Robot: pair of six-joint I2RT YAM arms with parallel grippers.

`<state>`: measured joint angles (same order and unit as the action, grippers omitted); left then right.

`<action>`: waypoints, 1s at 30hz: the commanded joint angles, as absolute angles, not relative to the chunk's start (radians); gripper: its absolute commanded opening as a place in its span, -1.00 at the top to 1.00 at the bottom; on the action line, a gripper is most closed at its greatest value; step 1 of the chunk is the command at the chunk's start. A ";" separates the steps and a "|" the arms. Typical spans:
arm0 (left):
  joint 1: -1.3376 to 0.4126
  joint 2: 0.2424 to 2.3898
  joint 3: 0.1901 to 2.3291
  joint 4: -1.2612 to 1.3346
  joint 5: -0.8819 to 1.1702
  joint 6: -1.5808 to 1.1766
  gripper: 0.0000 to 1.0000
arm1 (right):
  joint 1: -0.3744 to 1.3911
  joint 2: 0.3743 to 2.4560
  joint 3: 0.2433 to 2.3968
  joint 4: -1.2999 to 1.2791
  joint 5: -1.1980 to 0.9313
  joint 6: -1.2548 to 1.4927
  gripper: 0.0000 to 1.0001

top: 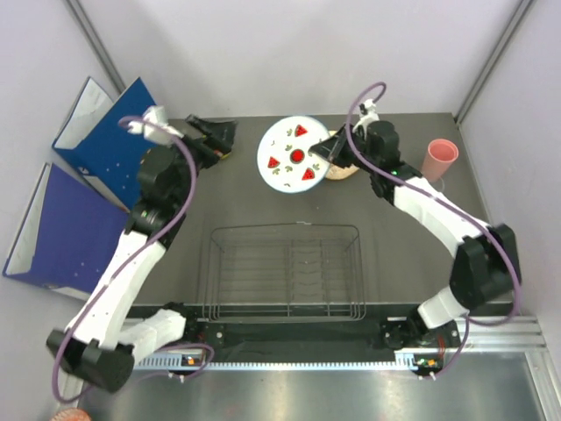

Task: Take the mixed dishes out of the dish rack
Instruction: Place the plate at the center of the board.

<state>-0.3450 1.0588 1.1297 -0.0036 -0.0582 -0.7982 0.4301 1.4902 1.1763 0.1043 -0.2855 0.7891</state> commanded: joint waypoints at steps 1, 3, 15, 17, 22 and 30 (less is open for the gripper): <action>-0.344 0.960 1.045 0.005 -0.282 -0.749 -0.98 | 0.436 1.592 1.341 0.215 -0.313 0.822 1.00; -0.344 0.934 1.034 -0.047 -0.305 -0.752 -0.98 | 0.437 1.664 1.382 0.215 -0.321 0.816 1.00; -0.345 0.897 0.945 -0.141 -0.259 -0.752 -0.98 | 0.466 2.026 1.635 0.187 -0.420 0.802 1.00; -0.345 0.897 0.937 -0.146 -0.258 -0.752 -0.98 | 0.469 2.068 1.651 0.184 -0.420 0.804 1.00; -0.345 0.905 0.913 -0.138 -0.249 -0.750 -0.98 | 0.474 2.143 1.695 0.158 -0.425 0.796 1.00; -0.345 0.937 0.900 -0.137 -0.218 -0.749 -0.98 | 0.485 2.273 1.838 0.019 -0.425 0.761 1.00</action>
